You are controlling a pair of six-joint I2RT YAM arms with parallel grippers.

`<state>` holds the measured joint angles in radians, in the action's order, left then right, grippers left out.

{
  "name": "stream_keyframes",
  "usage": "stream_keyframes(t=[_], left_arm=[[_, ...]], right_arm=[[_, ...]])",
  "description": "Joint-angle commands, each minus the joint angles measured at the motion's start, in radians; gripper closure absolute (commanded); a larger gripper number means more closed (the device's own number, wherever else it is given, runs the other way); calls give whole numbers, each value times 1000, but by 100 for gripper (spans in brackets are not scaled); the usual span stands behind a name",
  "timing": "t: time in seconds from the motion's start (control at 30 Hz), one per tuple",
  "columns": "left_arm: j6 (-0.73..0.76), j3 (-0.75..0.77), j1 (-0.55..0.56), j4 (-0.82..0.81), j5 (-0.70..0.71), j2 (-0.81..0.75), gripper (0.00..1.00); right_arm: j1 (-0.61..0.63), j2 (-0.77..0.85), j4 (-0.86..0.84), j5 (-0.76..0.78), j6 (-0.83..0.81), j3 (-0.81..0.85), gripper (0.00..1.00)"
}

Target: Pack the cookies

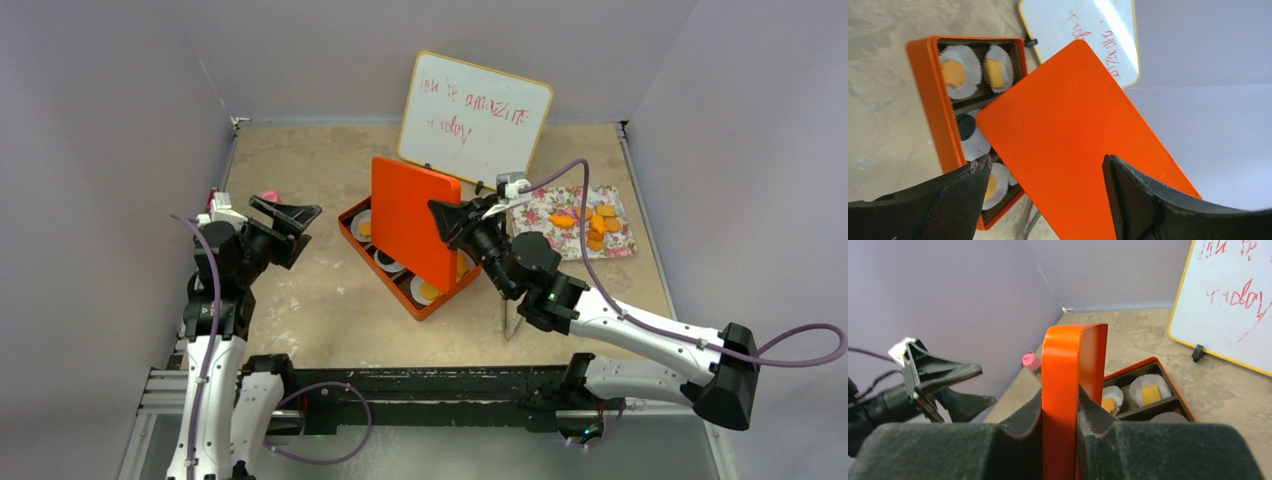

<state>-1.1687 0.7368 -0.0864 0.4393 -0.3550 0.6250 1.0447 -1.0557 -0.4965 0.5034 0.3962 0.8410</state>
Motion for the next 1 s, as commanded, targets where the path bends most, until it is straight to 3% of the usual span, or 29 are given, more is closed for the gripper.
stream_keyframes(t=[0.0,0.43,0.97], left_arm=[[-77,-18,50,-158,-33,13,20],[-213,-82,232,-267,49,88,20],[-344,-109,451,-639,197,222,21]], right_arm=[[-21,28,-221,94,119,32,100],[-58,-42,-369,151,256,99,100],[-61,-79,-446,139,397,88,100]])
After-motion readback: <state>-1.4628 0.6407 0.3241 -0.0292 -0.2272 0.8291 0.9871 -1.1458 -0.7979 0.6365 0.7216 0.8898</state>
